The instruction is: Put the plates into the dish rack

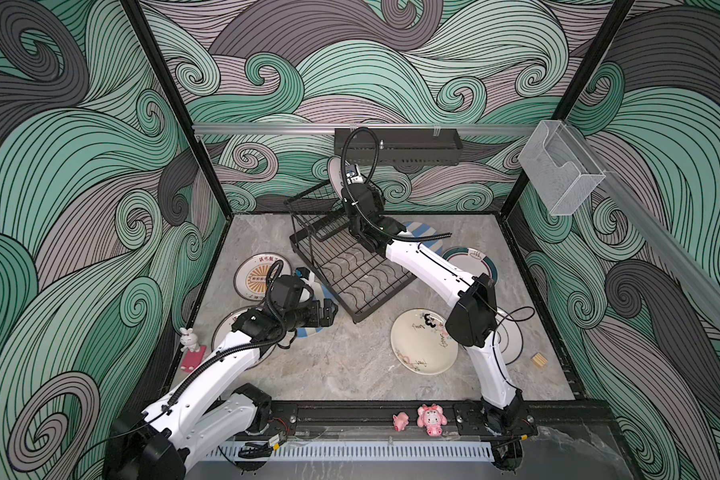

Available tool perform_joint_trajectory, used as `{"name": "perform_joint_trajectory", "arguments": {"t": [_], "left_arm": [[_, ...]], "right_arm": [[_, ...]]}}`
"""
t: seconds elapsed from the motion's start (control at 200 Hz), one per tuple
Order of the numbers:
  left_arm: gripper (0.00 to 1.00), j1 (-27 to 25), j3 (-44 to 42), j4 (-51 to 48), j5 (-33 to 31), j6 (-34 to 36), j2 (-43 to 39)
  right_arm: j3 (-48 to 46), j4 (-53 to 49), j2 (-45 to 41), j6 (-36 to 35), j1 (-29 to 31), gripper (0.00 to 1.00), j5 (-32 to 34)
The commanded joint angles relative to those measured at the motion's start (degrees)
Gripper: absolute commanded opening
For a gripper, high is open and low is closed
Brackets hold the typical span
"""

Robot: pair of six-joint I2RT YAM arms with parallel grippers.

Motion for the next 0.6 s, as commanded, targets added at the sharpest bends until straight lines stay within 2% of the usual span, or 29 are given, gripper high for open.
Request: {"name": "perform_joint_trajectory", "arguments": {"t": [0.0,0.14,0.285,0.41,0.595], "left_arm": [[0.99,0.0,0.0,0.2,-1.0,0.0,-0.7],[0.99,-0.1,0.3,0.0,-1.5,0.1,-0.9],[0.98,0.0,1.3,-1.0,-2.6,0.3,-1.3],[0.99,0.0,2.7,-2.5,-4.1,0.5,-1.7],[0.99,0.0,4.6,-5.5,-6.7,0.9,-2.6]], "right_arm": [[0.0,1.2,-3.8,1.0,-1.5,0.31,2.0],[3.2,-2.7,-3.8,1.8,-1.7,0.56,-0.3],[9.0,-10.0,-3.4,1.8,-2.0,0.73,-2.7],[10.9,-16.9,-6.2,2.6,-2.7,0.78,-7.4],[0.3,-19.5,-18.0,5.3,-4.6,0.85,-17.3]]}}
